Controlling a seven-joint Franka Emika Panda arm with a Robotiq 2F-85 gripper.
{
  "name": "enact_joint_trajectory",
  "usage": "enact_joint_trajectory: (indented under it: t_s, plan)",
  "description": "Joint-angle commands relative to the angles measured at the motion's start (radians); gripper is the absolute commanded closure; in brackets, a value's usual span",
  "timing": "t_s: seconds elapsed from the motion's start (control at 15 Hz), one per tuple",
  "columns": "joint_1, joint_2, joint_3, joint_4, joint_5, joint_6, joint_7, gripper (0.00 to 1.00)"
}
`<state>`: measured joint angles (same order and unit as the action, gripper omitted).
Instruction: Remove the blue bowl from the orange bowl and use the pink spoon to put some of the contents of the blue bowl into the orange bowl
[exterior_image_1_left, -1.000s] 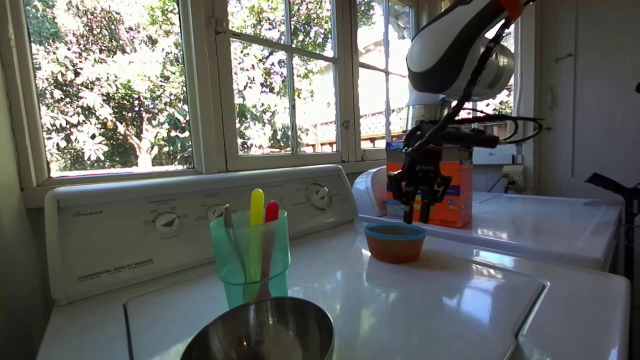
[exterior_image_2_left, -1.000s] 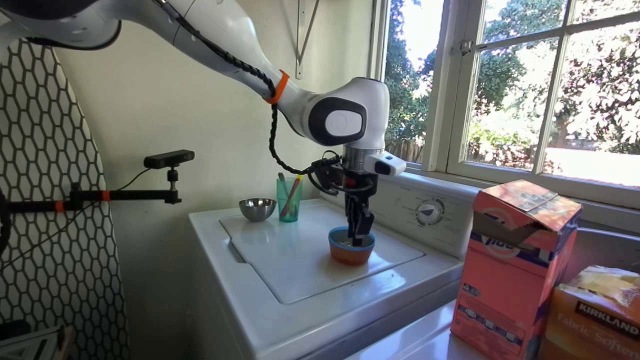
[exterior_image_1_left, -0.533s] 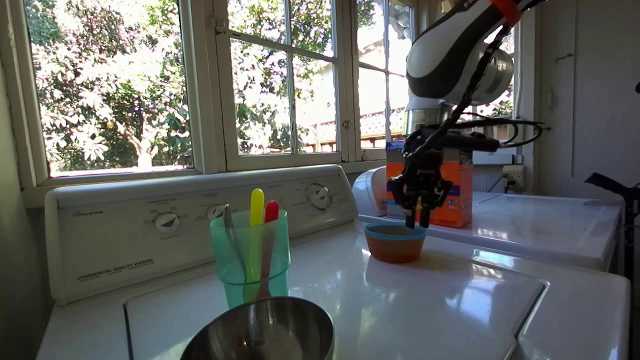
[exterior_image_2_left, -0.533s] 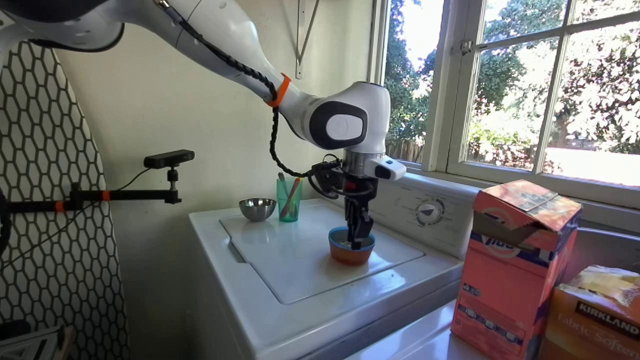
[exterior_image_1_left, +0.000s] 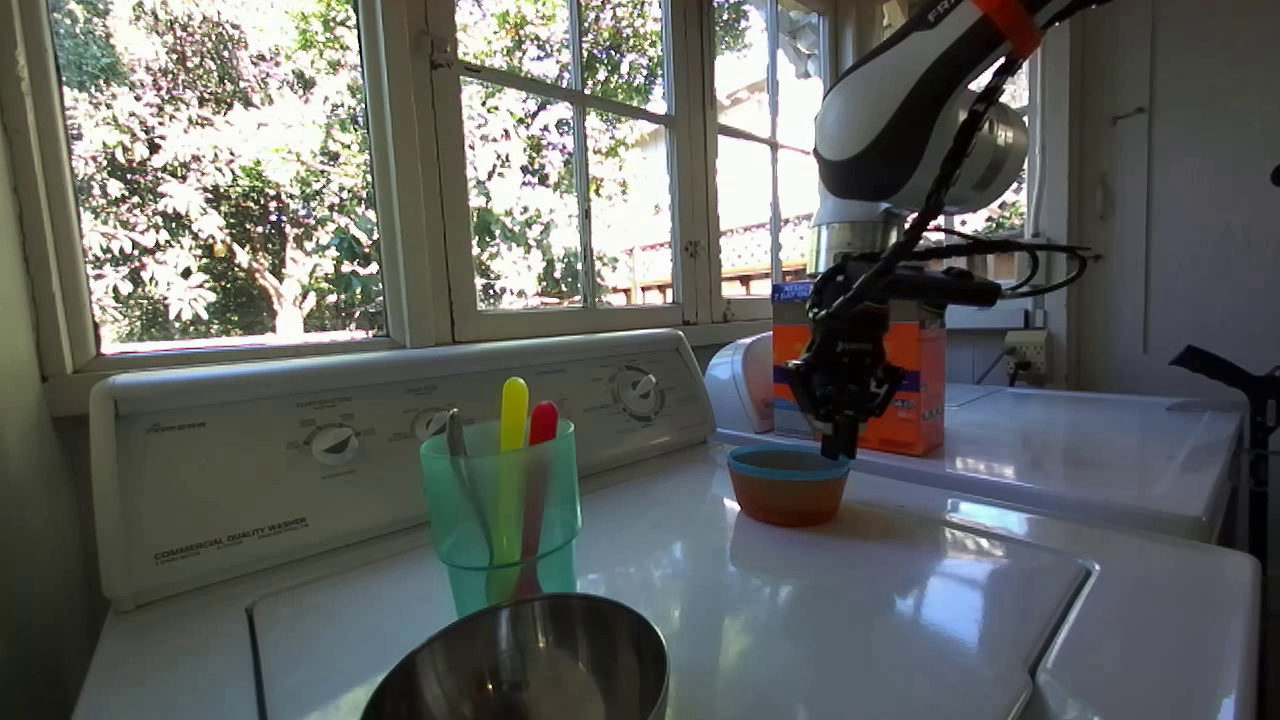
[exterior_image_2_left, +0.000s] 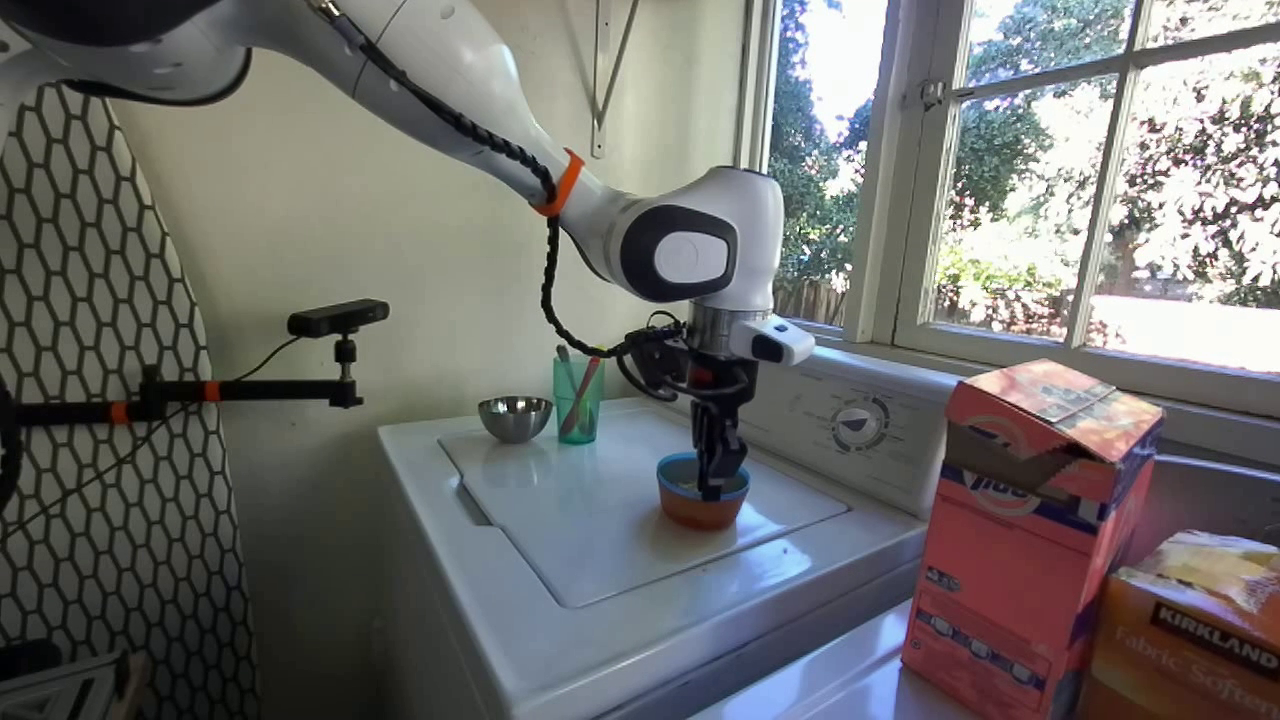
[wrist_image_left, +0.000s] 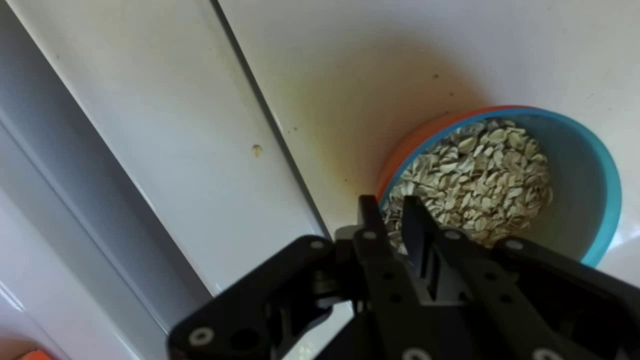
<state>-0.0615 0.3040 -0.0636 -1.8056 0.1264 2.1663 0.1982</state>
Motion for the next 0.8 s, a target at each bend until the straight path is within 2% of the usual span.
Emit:
enact_joint_trajectory:
  t_s: [0.0,0.13,0.2,0.73]
  plan:
    - [0.001,0.013,-0.003,0.014,0.005,-0.029,0.017,0.88]
    - [0.001,0.015,-0.003,0.015,0.005,-0.03,0.019,0.9]
    - [0.001,0.016,-0.003,0.015,0.004,-0.031,0.02,0.98]
    - [-0.002,-0.009,0.007,0.008,0.022,-0.023,-0.004,0.99]
